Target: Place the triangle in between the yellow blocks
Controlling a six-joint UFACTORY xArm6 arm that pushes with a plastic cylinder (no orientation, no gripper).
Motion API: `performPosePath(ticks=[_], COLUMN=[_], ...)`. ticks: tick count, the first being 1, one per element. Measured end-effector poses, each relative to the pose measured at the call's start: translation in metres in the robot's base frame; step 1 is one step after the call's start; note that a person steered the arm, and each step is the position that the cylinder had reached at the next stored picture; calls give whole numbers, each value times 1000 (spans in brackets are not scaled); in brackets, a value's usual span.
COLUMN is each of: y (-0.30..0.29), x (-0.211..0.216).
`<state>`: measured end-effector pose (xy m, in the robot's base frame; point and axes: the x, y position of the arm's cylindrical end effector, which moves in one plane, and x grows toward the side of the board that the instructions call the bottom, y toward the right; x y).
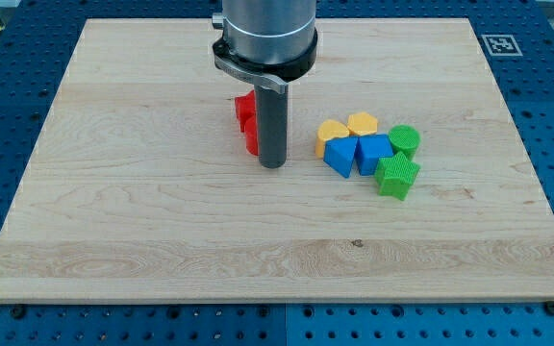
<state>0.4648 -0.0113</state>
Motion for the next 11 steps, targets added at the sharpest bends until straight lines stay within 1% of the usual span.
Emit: performPosePath(ticks=[1, 3, 5, 7, 8, 9, 10, 11], y=[0, 38, 43, 65, 93, 98, 98, 94], x=[0, 10, 10, 14, 14, 14, 5, -17])
